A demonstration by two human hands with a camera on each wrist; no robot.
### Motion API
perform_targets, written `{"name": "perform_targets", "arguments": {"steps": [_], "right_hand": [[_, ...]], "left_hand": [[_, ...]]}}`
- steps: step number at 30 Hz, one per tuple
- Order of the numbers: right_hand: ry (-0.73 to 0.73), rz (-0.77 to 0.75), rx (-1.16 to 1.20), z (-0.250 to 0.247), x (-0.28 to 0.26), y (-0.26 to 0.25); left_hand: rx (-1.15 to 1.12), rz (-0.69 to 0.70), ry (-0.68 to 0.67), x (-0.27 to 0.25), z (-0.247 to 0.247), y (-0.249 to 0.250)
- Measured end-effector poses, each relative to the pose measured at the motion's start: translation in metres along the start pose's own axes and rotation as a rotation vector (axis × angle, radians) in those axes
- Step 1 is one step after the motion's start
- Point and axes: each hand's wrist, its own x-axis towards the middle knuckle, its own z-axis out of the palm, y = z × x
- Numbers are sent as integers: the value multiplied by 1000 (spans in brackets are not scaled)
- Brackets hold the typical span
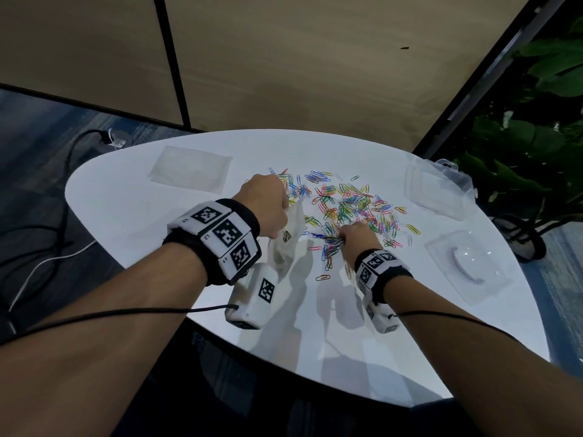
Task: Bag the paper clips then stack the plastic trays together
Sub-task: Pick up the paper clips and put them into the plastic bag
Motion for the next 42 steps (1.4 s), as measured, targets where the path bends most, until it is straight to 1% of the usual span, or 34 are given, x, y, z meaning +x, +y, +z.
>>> {"name": "perform_targets", "arguments": {"steps": [1,3,5,6,8,9,11,12,13,14,16,18,21,23,27,29,31,33,34,35,36,38,39,40,41,42], "right_hand": [[10,1,-15,-1,2,1],[-9,48,12,-7,6,4],[-40,128,127,-12,12,17],[-69,187,243,-14,13,26],[-152,290,567,-18,17,42],[-171,314,745,-22,17,48],[-154,345,1100,-38,10,46],[-149,348,1253,-50,5,41],[-146,320,1398,-61,0,36],[-156,277,1479,-72,-6,28],[-192,188,1557,-89,-20,10],[-228,157,1613,-94,-29,-7],[-297,98,1606,-90,-41,-34],[-300,71,1505,-84,-48,-49],[-163,34,1235,-70,-47,-70],[-158,25,1131,-67,-48,-75],[-112,-8,1013,-66,-46,-77],[-66,-105,825,-69,-47,-76],[-70,-161,704,-72,-48,-76],[-92,-198,642,-75,-49,-76],[-129,-214,677,-77,-49,-75],[-216,-182,962,-85,-48,-69],[-226,-143,1091,-88,-46,-61],[-195,-108,1142,-90,-43,-51],[-153,-65,1107,-89,-38,-38],[-124,-13,998,-85,-33,-23]], "left_hand": [[3,2,1,0,-1,0],[7,4,-1,-1,-1,0],[13,4,-3,-1,-1,0],[16,4,-4,-1,-1,1],[30,9,-9,0,0,2],[38,11,-11,1,1,3],[40,8,-17,1,1,4],[37,9,-18,1,1,5],[37,14,-18,1,1,6],[39,21,-20,1,2,7],[46,33,-24,0,3,9],[38,27,-27,-1,4,11],[0,7,-22,-2,4,13],[-51,-3,-12,-3,5,13],[-96,14,-15,-5,6,16],[-104,18,-21,-6,6,16],[-97,22,-26,-6,6,16],[-78,23,-21,-5,5,15],[-70,23,-15,-5,4,14],[-64,20,-8,-4,3,13],[-60,16,2,-4,2,12],[-65,8,22,-3,1,10],[-69,3,25,-2,1,9],[-71,-1,22,-2,0,8],[-75,-4,18,-3,-1,6],[-78,-6,13,-3,-2,5]]}}
